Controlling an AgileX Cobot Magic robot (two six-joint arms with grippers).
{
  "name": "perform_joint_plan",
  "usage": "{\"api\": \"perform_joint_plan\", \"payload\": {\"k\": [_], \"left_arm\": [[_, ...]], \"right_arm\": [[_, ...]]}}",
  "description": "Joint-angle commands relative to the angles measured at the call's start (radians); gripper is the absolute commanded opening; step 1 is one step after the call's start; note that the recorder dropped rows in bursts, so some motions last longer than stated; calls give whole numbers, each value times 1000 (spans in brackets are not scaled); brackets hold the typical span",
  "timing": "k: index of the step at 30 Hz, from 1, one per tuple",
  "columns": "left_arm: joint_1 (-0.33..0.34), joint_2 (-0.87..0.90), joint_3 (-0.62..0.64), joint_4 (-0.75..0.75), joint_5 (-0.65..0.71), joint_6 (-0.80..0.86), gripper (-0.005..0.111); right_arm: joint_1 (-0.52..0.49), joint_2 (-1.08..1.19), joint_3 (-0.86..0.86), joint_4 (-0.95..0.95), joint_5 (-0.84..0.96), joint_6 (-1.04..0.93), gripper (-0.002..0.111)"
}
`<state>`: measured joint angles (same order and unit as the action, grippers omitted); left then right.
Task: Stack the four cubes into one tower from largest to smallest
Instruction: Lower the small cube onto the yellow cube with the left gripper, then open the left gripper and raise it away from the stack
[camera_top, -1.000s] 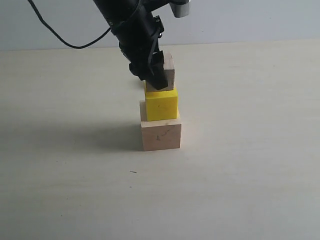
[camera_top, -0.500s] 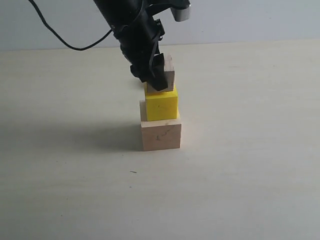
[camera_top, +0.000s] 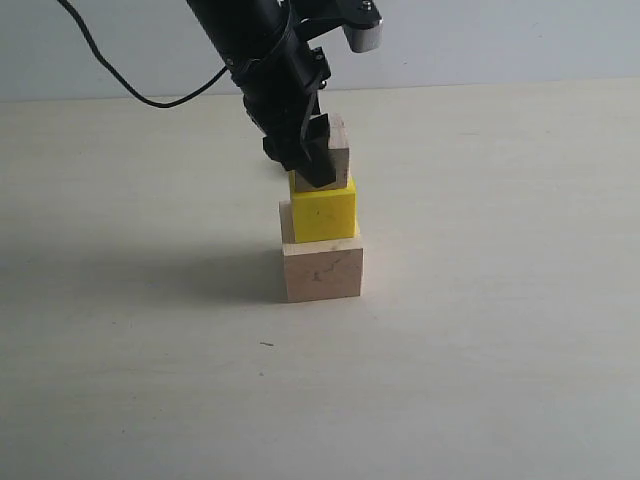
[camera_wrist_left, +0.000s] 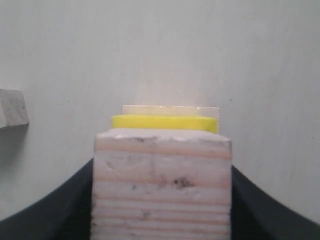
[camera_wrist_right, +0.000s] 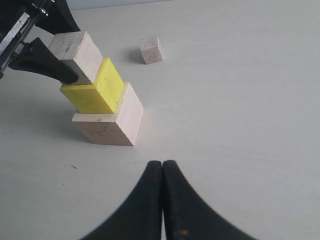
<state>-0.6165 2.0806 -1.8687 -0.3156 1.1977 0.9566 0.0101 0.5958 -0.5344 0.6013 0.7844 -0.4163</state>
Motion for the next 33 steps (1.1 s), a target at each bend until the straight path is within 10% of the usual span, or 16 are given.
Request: {"api": "perform_joint_plan", "payload": {"k": [1,17,33], "left_arm": [[-4,6,-4,-7,-3,6,2],[-4,6,-4,24,-29,6,88],[-4,-100,-4,26,-49,0,90]], "right_arm": [[2,-3,3,5,-3,-11,0],[2,-3,3,10,-3,-11,0],[2,-3,3,12,-3,-21,0]]}}
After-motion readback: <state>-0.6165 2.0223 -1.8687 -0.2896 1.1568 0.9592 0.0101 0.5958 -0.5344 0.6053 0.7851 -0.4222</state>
